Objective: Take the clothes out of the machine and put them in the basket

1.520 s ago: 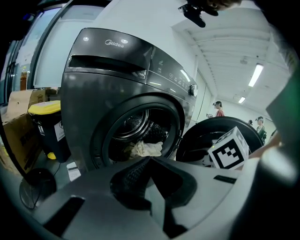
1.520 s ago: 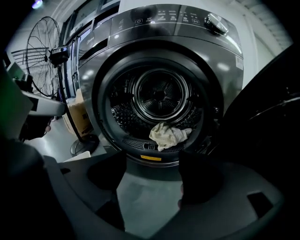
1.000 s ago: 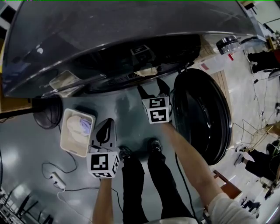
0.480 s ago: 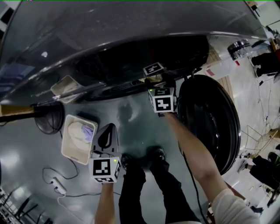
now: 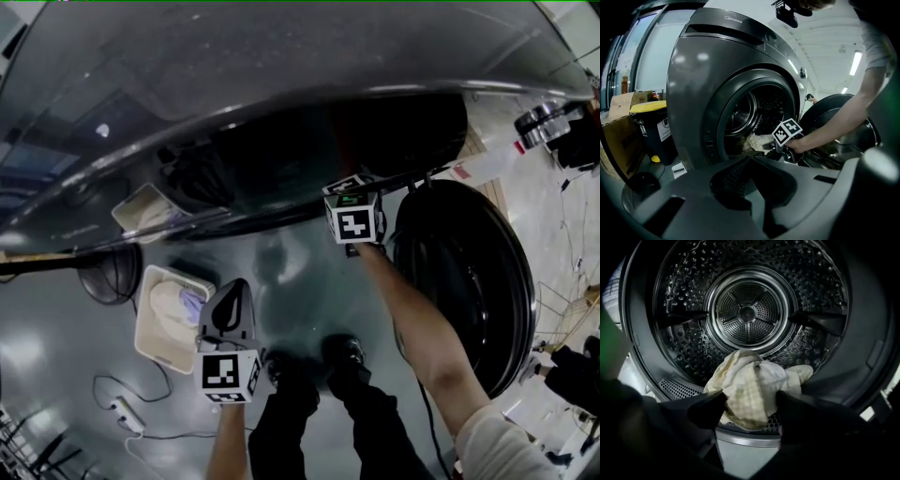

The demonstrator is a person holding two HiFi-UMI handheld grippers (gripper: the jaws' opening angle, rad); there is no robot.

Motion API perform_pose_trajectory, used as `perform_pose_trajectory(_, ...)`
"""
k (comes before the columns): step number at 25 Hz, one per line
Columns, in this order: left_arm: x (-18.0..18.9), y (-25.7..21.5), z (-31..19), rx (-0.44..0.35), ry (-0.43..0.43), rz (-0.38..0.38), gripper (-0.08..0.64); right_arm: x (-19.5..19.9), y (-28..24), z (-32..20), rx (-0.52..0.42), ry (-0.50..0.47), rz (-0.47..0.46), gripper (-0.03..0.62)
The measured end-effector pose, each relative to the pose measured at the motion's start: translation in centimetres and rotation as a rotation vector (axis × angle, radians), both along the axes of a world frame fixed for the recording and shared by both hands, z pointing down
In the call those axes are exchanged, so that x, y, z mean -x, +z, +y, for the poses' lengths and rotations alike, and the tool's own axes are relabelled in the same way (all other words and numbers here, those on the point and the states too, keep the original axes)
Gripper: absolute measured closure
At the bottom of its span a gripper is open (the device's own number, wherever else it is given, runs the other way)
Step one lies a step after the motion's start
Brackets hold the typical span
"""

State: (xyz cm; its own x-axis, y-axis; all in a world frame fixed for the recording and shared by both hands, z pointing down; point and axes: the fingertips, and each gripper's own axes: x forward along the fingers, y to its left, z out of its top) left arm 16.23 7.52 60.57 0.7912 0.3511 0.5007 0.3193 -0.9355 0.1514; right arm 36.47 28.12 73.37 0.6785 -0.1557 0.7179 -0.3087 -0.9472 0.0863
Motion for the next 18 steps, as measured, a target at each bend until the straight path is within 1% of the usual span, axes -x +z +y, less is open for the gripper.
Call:
perform_pose_trajectory(2, -0.2, 0.5, -0.2, 0.006, -0.005, 0.002, 0.541, -0.2, 0.3, -0.3, -0.014, -0.01, -0.004, 0.237)
perform_pose_trajectory(4, -0.3, 0.8, -0.3, 0.008, -0.004, 0.002, 0.541, -0.2, 0.4, -0.8, -0.027, -0.024, -0.016, 0.27)
perform_pose_trajectory(8, -0.2, 1.0, -0.1, 0.01, 0.003, 0.001, 0.541, 0.1, 0.5, -1.8, -0.044, -0.049, -0.032, 0.379)
perform_pose_trajectory(11, -0.3, 0.8, -0.3, 0.007, 0.002, 0.007, 0.541, 0.4, 0.5, -2.3, -0.047, -0.054, -0.035, 0.436)
perform_pose_trajectory(15, -0.1, 0.6, -0.5, 0.006, -0.006, 0.011, 0.541, 0.6, 0.2, -2.3, -0.057, -0.058, -0.046, 0.473)
perform_pose_trajectory(18, 0.3, 0.3, 0.0, 0.01, -0.01, 0.001, 0.541, 1.3, -0.2, -1.5, -0.036, -0.062, -0.038, 0.482)
